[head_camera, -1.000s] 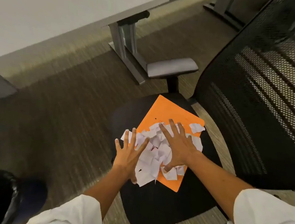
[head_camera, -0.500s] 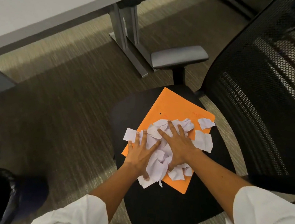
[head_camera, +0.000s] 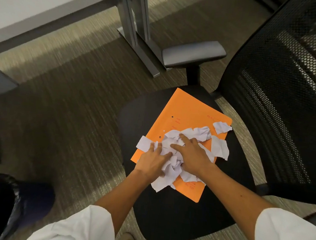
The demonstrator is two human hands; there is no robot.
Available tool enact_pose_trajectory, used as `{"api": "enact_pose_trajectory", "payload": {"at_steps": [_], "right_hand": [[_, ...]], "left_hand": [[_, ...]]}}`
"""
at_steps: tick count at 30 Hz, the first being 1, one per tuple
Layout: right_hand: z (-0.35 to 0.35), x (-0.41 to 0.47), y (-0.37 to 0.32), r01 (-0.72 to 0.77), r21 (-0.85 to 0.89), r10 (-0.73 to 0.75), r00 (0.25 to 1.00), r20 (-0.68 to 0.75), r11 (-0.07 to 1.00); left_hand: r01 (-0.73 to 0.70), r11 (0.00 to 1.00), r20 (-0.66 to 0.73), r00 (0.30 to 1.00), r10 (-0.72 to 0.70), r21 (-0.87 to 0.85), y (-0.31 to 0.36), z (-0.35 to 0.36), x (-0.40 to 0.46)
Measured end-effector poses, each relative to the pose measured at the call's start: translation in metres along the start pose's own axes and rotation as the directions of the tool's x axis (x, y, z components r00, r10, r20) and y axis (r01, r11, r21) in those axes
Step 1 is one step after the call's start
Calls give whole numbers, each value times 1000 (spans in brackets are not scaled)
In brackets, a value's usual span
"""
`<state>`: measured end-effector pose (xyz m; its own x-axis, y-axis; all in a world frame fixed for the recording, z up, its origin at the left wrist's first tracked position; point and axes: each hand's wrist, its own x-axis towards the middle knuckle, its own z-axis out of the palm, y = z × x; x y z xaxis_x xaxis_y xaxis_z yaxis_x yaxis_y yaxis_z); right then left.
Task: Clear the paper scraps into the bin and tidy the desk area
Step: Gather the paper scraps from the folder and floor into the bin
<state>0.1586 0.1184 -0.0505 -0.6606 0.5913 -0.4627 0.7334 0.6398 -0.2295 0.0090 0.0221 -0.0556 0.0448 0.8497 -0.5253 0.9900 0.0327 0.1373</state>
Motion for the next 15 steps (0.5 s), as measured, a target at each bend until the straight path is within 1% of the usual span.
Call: {"api": "enact_pose_trajectory", "payload": {"at_steps": [3, 8, 15], "right_hand": [[2, -3, -2, 2, 38, -1, 999, -36, 999], [1, -7, 0, 11, 109, -3, 997, -76, 994], [-17, -18, 10, 19, 229, 20, 986, -165, 973]], "left_hand": [[2, 1000, -75, 997, -1, 12, 4, -2, -1], [-12, 997, -150, 988, 23, 75, 5, -2, -3], [-4, 990, -180, 983, 29, 141, 3, -14, -11]]}}
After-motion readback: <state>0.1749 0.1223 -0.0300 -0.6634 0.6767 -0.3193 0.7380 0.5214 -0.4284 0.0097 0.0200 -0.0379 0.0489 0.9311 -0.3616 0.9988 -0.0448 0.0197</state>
